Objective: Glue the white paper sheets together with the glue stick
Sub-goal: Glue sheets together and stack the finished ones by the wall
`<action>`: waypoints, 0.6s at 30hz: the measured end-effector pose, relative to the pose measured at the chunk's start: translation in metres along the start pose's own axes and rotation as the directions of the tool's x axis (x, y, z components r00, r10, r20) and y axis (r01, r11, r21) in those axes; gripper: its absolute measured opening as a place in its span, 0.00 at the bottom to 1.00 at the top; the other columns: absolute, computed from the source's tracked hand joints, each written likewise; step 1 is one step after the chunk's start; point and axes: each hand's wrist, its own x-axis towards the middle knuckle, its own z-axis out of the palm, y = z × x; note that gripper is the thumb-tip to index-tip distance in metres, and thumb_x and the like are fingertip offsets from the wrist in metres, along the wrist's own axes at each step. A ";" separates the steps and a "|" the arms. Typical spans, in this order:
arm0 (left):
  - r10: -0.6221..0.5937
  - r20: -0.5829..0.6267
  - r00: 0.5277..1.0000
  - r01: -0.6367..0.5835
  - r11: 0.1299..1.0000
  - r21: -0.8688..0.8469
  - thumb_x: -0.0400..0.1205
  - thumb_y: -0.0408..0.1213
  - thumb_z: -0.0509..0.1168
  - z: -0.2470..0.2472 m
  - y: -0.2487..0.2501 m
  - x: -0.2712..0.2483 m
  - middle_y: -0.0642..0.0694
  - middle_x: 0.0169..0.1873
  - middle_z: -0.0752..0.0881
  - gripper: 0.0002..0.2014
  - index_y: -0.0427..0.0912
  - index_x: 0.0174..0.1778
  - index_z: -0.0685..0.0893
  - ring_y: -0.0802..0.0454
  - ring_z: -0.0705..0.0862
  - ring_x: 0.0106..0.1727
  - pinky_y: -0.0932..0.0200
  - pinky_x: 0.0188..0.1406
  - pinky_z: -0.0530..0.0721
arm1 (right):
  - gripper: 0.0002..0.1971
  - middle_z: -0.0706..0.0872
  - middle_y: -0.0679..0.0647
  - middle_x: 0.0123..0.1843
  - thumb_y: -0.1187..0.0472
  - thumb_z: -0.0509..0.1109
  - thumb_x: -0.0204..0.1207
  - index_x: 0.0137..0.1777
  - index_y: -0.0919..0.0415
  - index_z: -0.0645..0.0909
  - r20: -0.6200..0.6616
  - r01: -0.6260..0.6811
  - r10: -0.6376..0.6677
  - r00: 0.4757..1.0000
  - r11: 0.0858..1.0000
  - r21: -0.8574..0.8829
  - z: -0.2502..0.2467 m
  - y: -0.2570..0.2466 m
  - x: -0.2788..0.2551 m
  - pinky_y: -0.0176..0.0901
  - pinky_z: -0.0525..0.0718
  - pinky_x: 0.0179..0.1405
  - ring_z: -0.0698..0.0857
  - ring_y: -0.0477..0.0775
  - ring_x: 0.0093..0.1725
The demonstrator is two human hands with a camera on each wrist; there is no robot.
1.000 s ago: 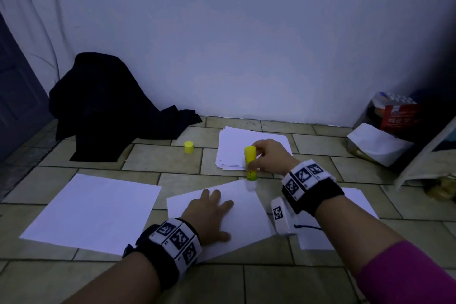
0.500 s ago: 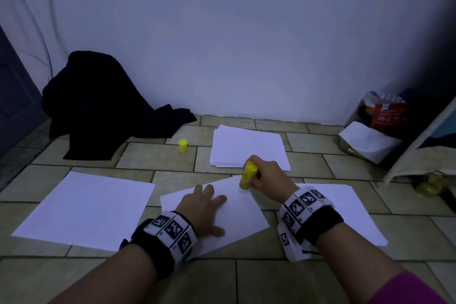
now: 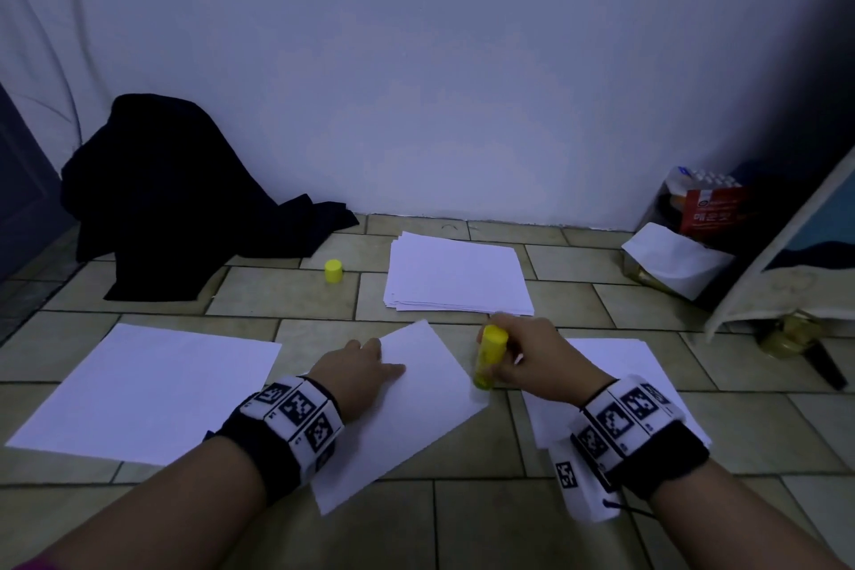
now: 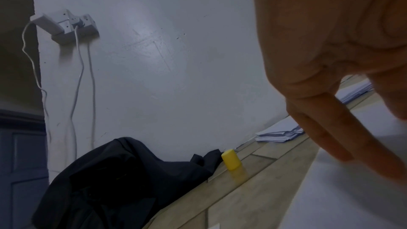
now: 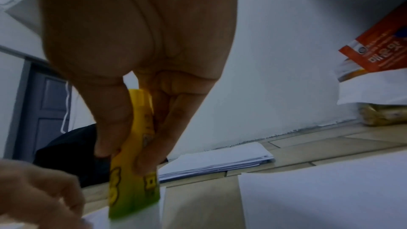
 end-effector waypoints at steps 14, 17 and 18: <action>-0.024 -0.112 0.993 0.012 0.994 -0.111 0.81 0.54 0.63 0.007 0.003 -0.009 0.44 0.71 0.70 0.28 0.49 0.76 0.68 0.45 0.70 0.70 0.49 0.63 0.78 | 0.11 0.85 0.55 0.44 0.66 0.76 0.70 0.49 0.59 0.79 -0.249 -0.159 0.222 0.943 0.955 0.249 0.029 -0.018 0.060 0.47 0.85 0.46 0.85 0.55 0.45; -0.076 -0.096 0.993 0.067 0.993 -0.095 0.82 0.56 0.62 0.008 0.001 -0.006 0.42 0.68 0.71 0.28 0.49 0.76 0.69 0.44 0.73 0.69 0.49 0.61 0.77 | 0.14 0.83 0.55 0.49 0.65 0.75 0.72 0.56 0.61 0.79 -0.225 -0.177 0.224 0.948 0.961 0.214 0.038 -0.026 0.075 0.41 0.80 0.44 0.82 0.53 0.48; -0.084 -0.096 0.992 0.075 0.993 -0.094 0.82 0.56 0.62 0.009 0.002 -0.006 0.42 0.67 0.71 0.28 0.48 0.75 0.69 0.44 0.73 0.68 0.49 0.60 0.77 | 0.15 0.84 0.56 0.51 0.64 0.75 0.72 0.57 0.61 0.78 -0.218 -0.180 0.223 0.950 0.963 0.203 0.041 -0.029 0.079 0.40 0.78 0.44 0.81 0.53 0.48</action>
